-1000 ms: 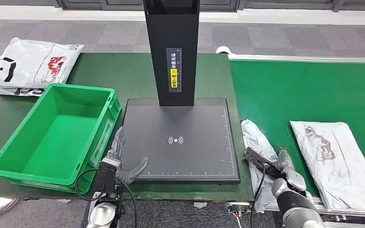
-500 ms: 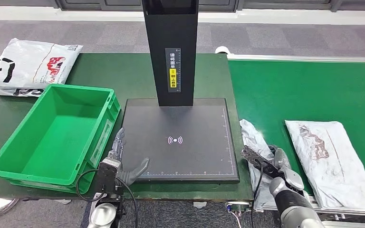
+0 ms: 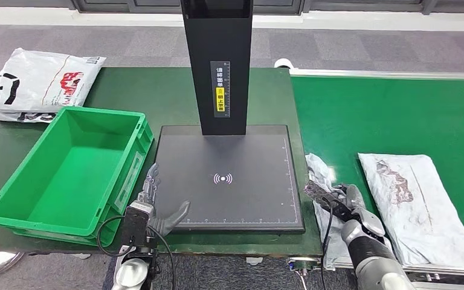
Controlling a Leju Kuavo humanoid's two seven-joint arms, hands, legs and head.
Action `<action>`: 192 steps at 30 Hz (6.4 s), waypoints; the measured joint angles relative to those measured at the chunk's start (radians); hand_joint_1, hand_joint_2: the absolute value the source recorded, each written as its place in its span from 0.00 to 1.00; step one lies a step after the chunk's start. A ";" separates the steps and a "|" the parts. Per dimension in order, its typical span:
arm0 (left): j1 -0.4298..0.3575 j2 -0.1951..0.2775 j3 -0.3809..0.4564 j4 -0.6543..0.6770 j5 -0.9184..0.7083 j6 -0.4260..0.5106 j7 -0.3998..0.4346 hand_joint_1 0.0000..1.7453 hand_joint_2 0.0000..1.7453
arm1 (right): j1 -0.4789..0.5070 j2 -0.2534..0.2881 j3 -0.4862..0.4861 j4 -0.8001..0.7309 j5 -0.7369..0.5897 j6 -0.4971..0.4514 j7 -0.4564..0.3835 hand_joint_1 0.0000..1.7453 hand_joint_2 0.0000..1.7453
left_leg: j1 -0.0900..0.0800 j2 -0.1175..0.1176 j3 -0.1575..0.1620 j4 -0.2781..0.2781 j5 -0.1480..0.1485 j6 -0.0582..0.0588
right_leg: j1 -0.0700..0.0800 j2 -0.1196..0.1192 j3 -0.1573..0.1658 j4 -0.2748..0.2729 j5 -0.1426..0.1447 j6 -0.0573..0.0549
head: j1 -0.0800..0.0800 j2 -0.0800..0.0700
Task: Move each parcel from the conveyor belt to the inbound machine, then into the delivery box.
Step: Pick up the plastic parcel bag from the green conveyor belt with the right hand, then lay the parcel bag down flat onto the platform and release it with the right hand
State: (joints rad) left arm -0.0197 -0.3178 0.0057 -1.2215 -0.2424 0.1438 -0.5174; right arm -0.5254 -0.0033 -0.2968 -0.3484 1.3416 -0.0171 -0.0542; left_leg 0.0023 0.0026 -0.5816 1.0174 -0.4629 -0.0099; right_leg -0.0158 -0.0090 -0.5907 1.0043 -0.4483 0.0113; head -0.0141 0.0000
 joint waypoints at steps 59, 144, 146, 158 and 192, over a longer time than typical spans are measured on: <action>0.039 0.000 0.000 -0.042 -0.002 0.062 -0.019 0.00 1.00 | 0.003 -0.091 -0.374 -0.374 -1.036 0.288 -0.453 1.00 1.00 | -0.001 -0.004 -0.003 0.000 0.001 0.000 | -0.001 -0.004 -0.002 0.000 0.000 0.000 | 0.000 0.000; 0.062 -0.003 0.002 -0.090 -0.001 0.093 0.005 0.00 1.00 | -0.001 0.301 0.617 -0.381 -1.143 0.001 -0.397 0.00 1.00 | 0.002 0.000 -0.006 -0.001 0.004 -0.006 | 0.002 0.001 -0.009 0.002 0.002 -0.005 | 0.000 0.000; 0.076 -0.003 0.007 -0.107 -0.009 0.080 0.004 0.00 1.00 | 0.122 0.279 0.617 -0.577 -1.076 -0.034 -0.395 0.00 1.00 | 0.002 -0.001 -0.006 -0.001 0.002 -0.006 | 0.002 0.000 -0.009 0.002 0.001 -0.005 | 0.000 0.000; 0.097 -0.006 0.018 -0.145 -0.029 0.060 0.020 0.00 1.00 | 0.587 0.227 0.519 -1.332 -1.129 -0.080 -0.522 0.00 1.00 | 0.002 -0.006 -0.005 -0.001 -0.001 -0.008 | 0.002 -0.006 -0.007 0.001 -0.005 -0.005 | 0.000 0.000; -0.430 -0.025 -0.204 0.332 -1.278 0.551 0.726 0.00 1.00 | 0.647 0.307 0.074 -1.204 -1.207 0.241 -0.501 0.00 1.00 | 0.002 -0.004 -0.004 -0.001 0.003 -0.006 | 0.002 -0.005 -0.004 0.002 0.001 -0.006 | 0.000 0.000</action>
State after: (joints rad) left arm -0.4494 -0.3430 -0.1981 -0.8899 -1.5205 0.6951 0.2083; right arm 0.1220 0.3037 -0.2224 -1.5526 0.1343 0.2239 -0.5553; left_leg 0.0043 -0.0017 -0.5854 1.0161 -0.4595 -0.0164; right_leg -0.0139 -0.0137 -0.5944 1.0059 -0.4475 0.0058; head -0.0141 0.0000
